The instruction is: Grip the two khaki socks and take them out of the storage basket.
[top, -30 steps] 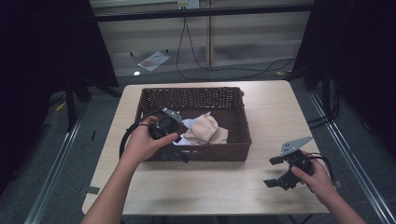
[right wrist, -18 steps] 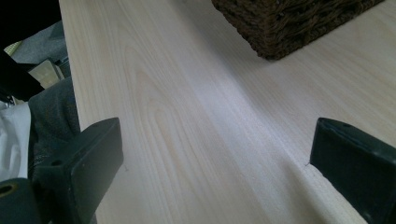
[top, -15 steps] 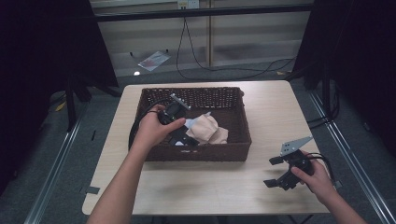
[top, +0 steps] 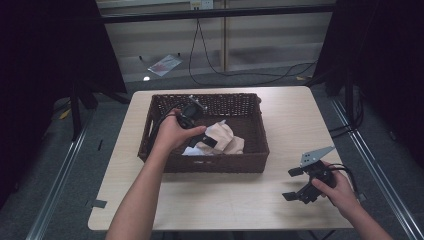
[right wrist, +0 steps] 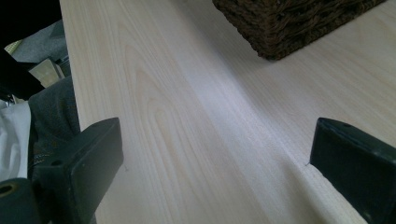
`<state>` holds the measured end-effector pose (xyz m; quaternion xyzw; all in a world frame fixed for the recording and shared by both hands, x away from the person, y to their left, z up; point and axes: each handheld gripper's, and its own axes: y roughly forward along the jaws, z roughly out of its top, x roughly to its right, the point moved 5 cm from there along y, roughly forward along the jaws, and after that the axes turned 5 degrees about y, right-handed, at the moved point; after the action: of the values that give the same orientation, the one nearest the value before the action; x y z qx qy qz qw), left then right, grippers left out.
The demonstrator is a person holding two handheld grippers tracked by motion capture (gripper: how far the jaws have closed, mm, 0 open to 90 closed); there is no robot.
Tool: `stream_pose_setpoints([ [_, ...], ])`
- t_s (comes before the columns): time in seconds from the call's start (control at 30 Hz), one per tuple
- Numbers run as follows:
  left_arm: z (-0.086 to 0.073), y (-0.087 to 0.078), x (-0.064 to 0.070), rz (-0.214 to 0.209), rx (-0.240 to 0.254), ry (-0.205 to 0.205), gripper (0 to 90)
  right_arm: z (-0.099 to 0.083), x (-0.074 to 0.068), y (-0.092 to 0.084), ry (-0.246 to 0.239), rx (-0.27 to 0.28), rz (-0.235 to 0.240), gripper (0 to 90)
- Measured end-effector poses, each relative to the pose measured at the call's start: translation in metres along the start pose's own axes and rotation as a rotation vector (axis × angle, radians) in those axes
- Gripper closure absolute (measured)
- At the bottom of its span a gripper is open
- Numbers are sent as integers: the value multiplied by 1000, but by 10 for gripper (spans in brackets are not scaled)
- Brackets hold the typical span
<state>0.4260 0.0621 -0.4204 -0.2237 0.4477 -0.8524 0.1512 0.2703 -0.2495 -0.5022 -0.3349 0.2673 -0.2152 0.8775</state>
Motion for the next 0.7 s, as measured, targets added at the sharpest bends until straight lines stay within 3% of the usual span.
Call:
stream_pose_setpoints([
  [0.17,4,10,-9,32,9,-48,59,0,0,-1,0,2,1,19],
  [0.27,4,17,-13,60,-8,-35,70,0,0,-1,0,3,2,19],
  [0.33,5,21,-16,78,12,-33,72,0,0,0,-2,3,1,19],
  [0.57,4,32,-27,98,28,-46,142,0,0,0,0,4,6,19],
  [0.7,2,37,-33,107,11,-39,200,0,0,0,2,6,11,19],
])
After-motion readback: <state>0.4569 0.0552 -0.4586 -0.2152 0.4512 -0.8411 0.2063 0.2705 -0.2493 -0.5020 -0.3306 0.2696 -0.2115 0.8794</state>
